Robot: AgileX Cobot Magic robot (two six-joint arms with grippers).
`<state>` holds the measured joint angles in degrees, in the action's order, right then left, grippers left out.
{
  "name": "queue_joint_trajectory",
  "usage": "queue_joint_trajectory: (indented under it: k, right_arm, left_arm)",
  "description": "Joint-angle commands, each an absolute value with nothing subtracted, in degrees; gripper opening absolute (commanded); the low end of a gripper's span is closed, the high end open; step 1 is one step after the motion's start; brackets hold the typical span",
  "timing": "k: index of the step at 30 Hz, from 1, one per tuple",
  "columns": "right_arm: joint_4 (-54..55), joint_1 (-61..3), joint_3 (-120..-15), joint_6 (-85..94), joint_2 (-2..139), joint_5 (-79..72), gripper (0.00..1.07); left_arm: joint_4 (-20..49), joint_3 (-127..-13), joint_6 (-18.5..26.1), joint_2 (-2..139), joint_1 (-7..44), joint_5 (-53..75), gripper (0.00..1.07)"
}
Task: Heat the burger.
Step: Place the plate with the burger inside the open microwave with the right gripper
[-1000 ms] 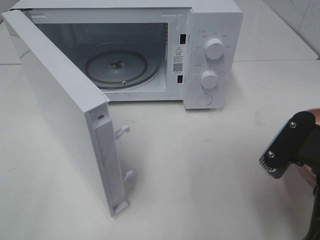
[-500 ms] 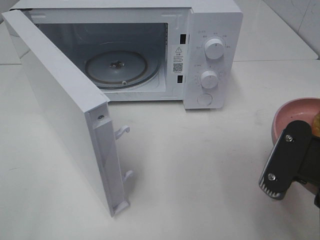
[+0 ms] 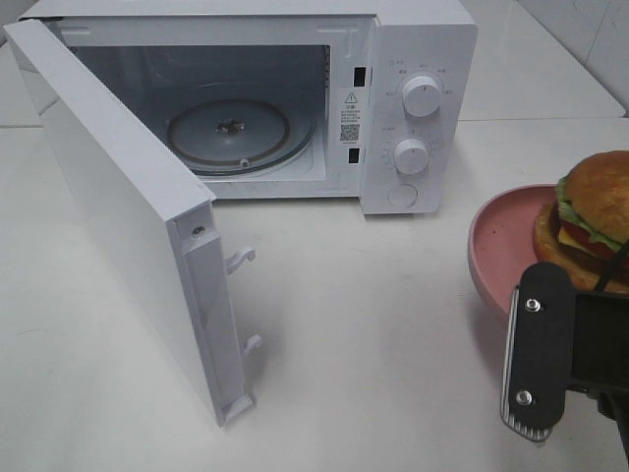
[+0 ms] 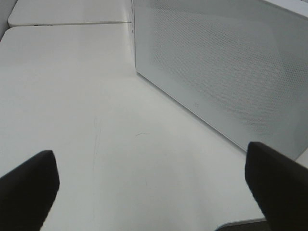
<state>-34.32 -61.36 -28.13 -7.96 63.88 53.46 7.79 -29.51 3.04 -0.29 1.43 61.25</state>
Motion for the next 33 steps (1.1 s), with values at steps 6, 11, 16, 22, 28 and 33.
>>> queue_joint_trajectory:
  k: [6,11,16,22,28,33]
  right_arm:
    - [-38.4,-61.7,-28.1,-0.7,63.6,50.5,0.0]
    - [-38.4,-61.7,-28.1,4.0,63.6,49.1,0.0]
    - [-38.4,-61.7,-28.1,8.9,63.6,47.4,0.0]
    - [-38.3,-61.3,-28.1,12.3,63.6,44.9,0.0]
    - [-36.9,-57.4,-28.1,19.1,63.6,40.7,0.0]
    - [-35.2,-53.5,-28.1,27.0,63.6,36.1,0.0]
  left_arm:
    - [7.7,-29.5,3.0,-1.3,1.2,61.1,0.98]
    - [7.7,-29.5,3.0,-1.3,1.2,61.1,0.98]
    - [7.7,-29.5,3.0,-1.3,1.2,61.1,0.98]
    - [7.7,-29.5,3.0,-1.3,1.2,61.1,0.98]
    - [7.7,-29.5,3.0,-1.3,1.2,61.1,0.98]
    - [7.7,-29.5,3.0,-1.3,1.2,61.1,0.98]
